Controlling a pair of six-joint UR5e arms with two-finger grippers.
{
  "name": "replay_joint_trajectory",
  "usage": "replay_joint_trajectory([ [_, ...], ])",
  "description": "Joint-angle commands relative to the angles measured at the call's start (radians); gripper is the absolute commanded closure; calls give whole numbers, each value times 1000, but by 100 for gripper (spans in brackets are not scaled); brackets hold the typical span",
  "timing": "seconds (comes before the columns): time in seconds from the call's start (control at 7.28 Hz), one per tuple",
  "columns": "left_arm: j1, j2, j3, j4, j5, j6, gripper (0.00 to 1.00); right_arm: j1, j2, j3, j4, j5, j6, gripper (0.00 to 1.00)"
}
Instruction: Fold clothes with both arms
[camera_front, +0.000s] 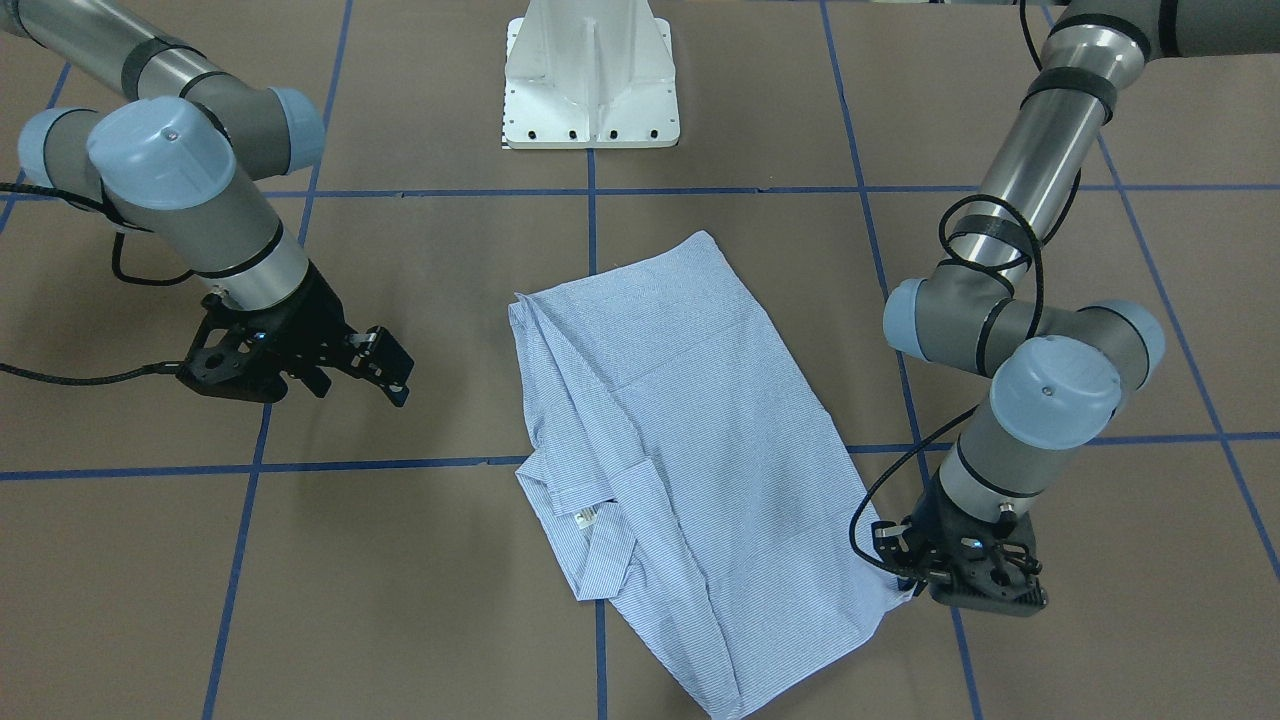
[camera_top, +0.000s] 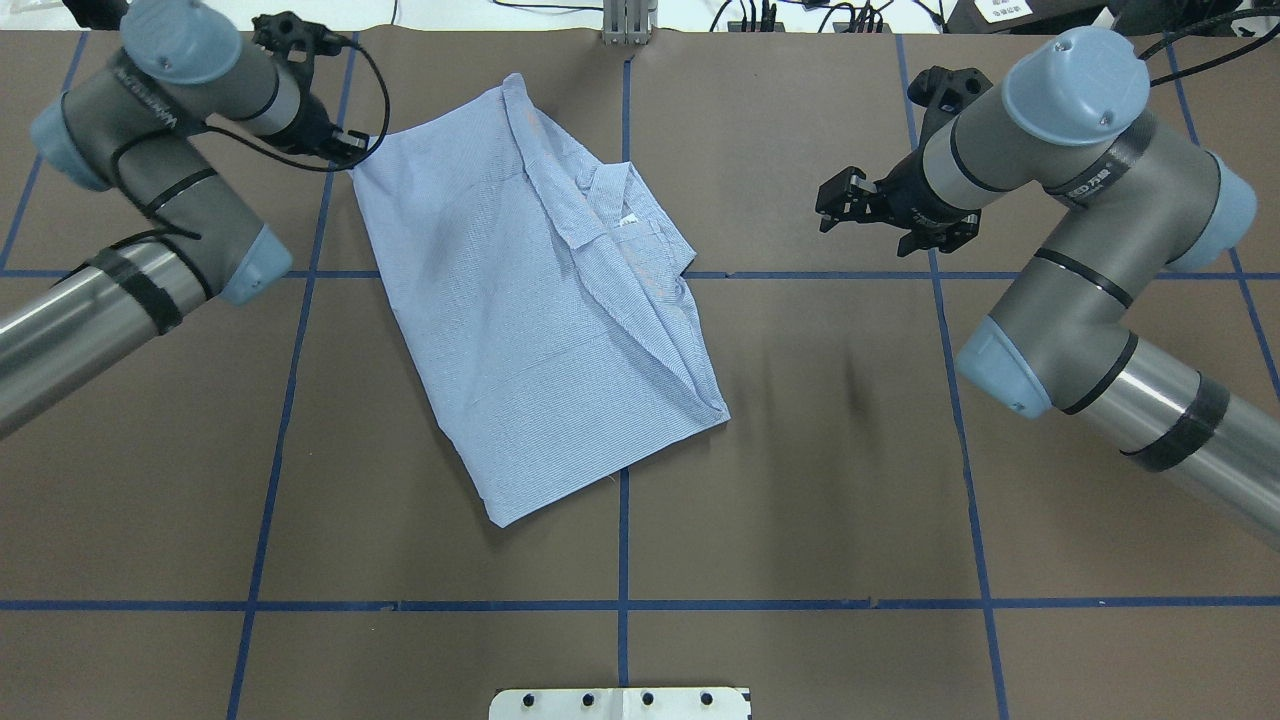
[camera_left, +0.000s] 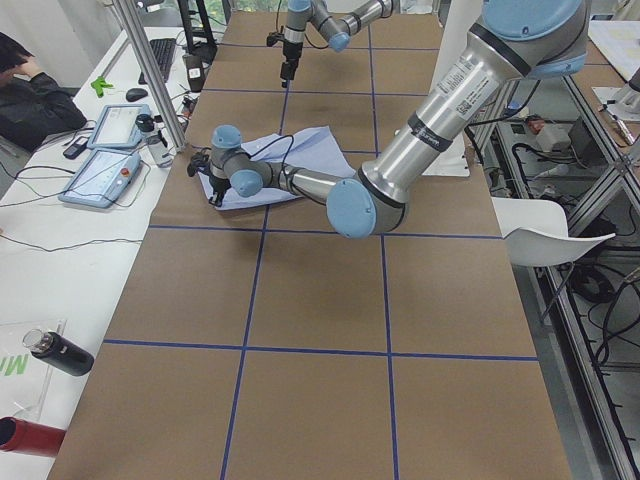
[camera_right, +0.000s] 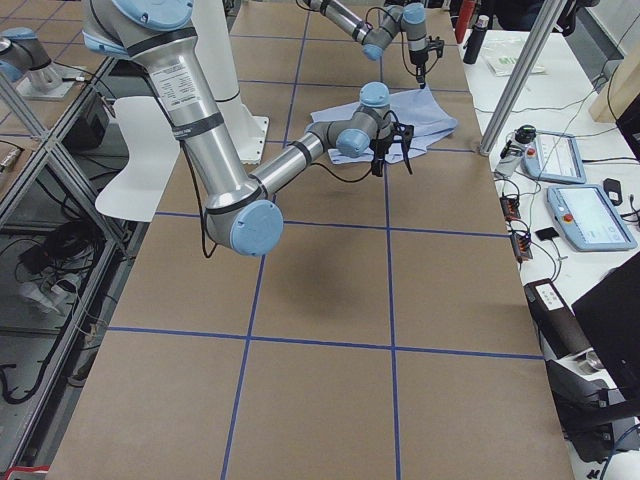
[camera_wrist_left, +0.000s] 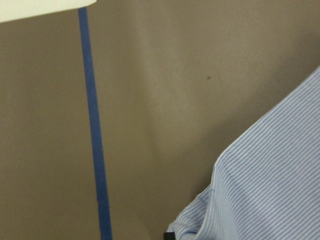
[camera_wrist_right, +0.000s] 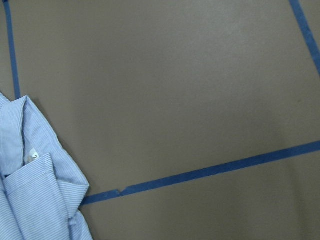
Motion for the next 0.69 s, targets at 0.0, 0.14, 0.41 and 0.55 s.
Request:
replay_joint_trajectory([
  [0.0,-7,109,-175,-8,-68,2,0,-91,52,-3,-7,-83,135,0],
  [0.14,-7,178,-266,-8,-128,-8,0,-137,75,-6,-13,-127,210,0],
  [0.41,-3,222,-337,-9,-130,-57,0,-219,81,-4,-13,-207,365,3],
  [0.55,2,222,-345,-9,-127,-85,0,-268,84,-10,-13,-270,436,5],
])
